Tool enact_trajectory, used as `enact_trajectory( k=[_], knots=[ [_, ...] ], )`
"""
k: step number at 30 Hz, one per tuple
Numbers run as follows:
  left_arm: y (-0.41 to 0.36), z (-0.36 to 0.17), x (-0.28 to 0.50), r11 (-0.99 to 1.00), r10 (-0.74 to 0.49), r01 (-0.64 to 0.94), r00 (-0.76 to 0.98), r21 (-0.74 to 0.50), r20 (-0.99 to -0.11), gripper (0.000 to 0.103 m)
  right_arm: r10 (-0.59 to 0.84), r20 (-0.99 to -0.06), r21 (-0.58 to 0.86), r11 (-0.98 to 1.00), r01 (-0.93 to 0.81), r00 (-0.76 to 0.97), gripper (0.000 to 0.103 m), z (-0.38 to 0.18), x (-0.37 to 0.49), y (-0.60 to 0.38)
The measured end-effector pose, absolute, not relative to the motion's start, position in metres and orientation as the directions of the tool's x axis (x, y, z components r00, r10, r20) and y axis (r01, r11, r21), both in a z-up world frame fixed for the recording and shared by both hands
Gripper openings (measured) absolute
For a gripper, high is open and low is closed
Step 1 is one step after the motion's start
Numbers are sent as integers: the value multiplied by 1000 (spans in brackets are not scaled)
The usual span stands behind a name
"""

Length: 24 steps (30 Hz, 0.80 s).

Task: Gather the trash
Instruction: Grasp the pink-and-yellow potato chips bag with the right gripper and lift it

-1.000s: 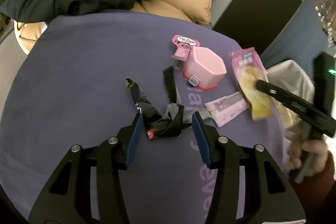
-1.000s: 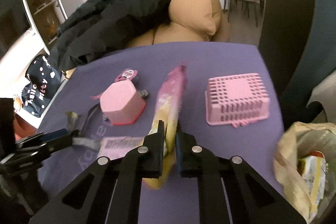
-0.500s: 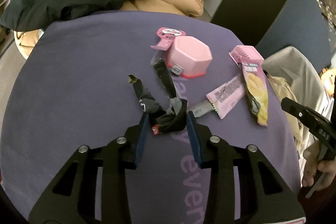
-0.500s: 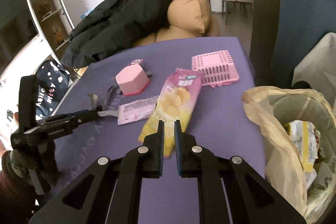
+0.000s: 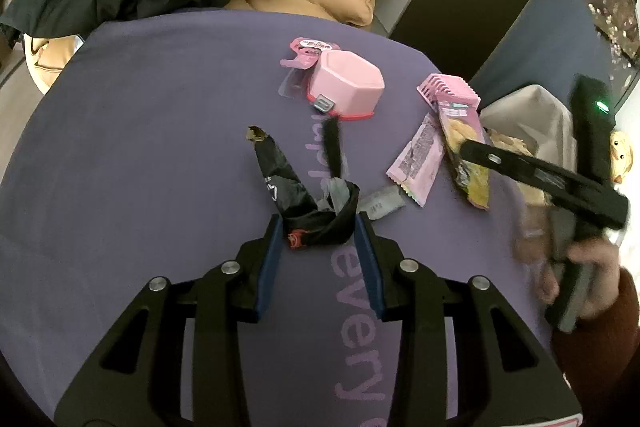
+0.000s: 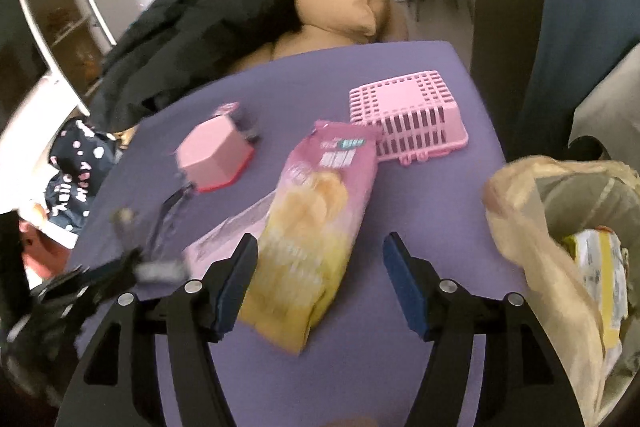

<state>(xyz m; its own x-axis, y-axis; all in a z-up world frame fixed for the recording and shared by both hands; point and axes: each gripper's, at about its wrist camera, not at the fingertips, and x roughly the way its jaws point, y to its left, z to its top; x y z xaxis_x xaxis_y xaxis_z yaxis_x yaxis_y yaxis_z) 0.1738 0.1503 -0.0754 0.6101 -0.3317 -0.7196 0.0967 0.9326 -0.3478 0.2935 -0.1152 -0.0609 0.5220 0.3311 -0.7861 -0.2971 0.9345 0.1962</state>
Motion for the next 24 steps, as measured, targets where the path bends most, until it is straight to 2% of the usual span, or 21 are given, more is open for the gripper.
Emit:
enact_trajectory(
  k=[3, 6, 9, 14, 15, 17, 18, 21, 24],
  knots=[
    [154, -72, 171, 930, -333, 91, 615, -355, -714, 35, 285, -803, 153, 947, -281, 524, 62, -61, 304, -105],
    [157, -68, 169, 930, -329, 86, 624, -357, -708, 38, 229, -843, 99, 955, -279, 486, 71, -62, 309, -91],
    [158, -66, 173, 933, -316, 69, 624, -353, -714, 40, 167, -869, 7, 946, -324, 466, 73, -64, 307, -80],
    [157, -63, 173, 937, -295, 43, 625, -345, -723, 43, 186, -849, 2, 937, -349, 494, 73, -66, 301, -83],
    [156, -63, 173, 936, -299, 41, 622, -350, -724, 43, 192, -840, 10, 941, -339, 507, 71, -66, 299, -86],
    [154, -63, 173, 934, -305, 45, 621, -355, -722, 43, 164, -830, -22, 946, -325, 532, 54, -64, 297, -89],
    [153, -62, 173, 933, -308, 50, 619, -355, -722, 44, 172, -828, -20, 943, -333, 534, 39, -62, 294, -91],
    [146, -62, 175, 936, -311, 66, 610, -345, -729, 44, 193, -815, -2, 942, -335, 547, 26, -53, 290, -100],
    [141, -62, 175, 938, -311, 73, 610, -339, -729, 47, 198, -794, -6, 943, -333, 574, 23, -38, 280, -112]
  ],
)
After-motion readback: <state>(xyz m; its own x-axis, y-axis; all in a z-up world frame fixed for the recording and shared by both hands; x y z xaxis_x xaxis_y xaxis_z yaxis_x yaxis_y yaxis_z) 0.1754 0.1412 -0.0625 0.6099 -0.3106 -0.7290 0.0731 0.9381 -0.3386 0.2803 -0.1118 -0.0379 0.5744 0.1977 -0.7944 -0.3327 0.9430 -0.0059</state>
